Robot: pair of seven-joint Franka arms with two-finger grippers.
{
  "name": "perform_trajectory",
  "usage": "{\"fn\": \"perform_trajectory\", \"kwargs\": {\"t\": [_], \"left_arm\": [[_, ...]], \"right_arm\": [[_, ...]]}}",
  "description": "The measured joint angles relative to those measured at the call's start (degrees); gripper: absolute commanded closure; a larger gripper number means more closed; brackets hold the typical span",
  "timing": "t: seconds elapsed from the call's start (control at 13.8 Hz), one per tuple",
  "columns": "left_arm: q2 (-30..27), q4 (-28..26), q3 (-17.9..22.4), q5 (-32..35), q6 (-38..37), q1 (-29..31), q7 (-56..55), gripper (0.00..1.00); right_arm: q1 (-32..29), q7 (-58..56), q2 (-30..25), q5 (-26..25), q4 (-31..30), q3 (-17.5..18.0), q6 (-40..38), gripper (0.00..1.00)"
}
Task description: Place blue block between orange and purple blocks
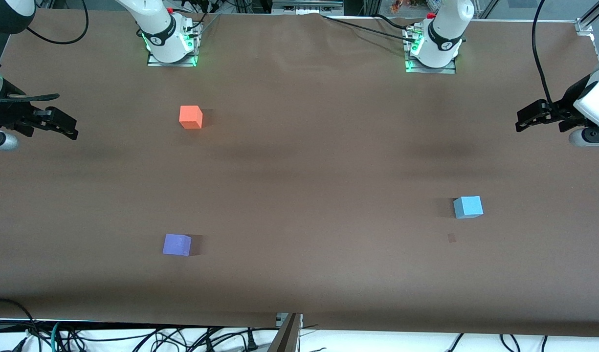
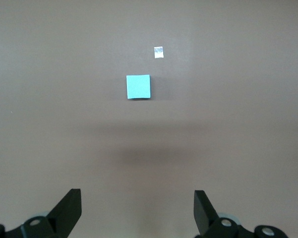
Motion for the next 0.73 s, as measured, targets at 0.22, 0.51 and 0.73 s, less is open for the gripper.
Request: {"fn": "perform_trajectory", "kwargs": {"t": [0.22, 0.51, 0.73], "left_arm": [[0.2, 0.0, 0.2, 0.0, 0.0, 0.3, 0.0, 0.00], [0.2, 0.0, 0.3, 0.0, 0.0, 0.4, 0.0, 0.00], [0.2, 0.0, 0.3, 0.0, 0.0, 0.4, 0.0, 0.00]], "right_arm": [[0.0, 0.0, 0.0, 0.0, 0.0, 0.0, 0.0, 0.00], [0.0, 0.0, 0.0, 0.0, 0.0, 0.0, 0.0, 0.00], [0.0, 0.0, 0.0, 0.0, 0.0, 0.0, 0.0, 0.00]]}}
